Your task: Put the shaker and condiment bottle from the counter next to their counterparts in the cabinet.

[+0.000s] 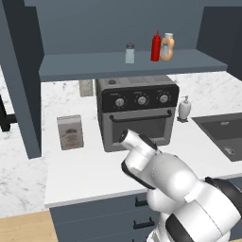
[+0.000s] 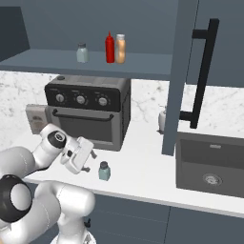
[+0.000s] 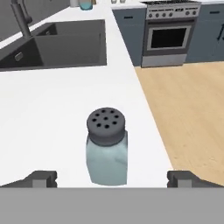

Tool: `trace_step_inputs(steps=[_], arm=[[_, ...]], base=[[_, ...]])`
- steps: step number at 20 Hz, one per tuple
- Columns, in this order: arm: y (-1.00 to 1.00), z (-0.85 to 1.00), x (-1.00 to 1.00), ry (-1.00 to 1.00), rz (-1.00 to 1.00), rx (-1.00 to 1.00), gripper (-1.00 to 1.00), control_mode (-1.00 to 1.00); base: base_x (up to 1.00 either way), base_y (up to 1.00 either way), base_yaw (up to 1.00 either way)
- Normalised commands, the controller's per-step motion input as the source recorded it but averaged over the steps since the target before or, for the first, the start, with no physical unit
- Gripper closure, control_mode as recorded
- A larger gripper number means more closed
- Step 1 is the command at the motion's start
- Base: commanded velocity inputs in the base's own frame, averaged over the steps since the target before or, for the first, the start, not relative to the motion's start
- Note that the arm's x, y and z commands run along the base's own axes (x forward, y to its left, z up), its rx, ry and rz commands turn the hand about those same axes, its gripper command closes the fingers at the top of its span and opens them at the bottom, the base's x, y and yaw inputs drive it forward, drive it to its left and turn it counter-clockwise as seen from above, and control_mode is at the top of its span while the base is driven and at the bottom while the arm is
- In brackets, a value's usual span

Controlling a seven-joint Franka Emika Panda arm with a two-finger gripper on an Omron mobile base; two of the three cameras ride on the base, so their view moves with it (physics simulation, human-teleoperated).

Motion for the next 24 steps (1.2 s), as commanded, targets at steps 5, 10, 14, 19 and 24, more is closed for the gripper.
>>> trace_step_inputs(steps=[5, 10, 14, 19, 24], arm=[[-0.02, 0.00, -0.17, 0.06, -0.06, 0.04, -1.00, -1.00], [-0.05, 0.00, -0.14, 0.05, -0.07, 0.05, -1.00, -1.00], [-0.17, 0.00, 0.00, 0.01, -0.07, 0.02, -1.00, -1.00], [-0.20, 0.00, 0.00, 0.00, -0.06, 0.02, -1.00, -1.00], [-0.11, 0.00, 0.00, 0.02, -0.03, 0.01, -1.00, -1.00]], base=[[0.00, 0.00, 0.00], [0.00, 0.00, 0.00], [0.00, 0.00, 0.00], [0.00, 0.00, 0.00], [0.00, 0.00, 0.00]])
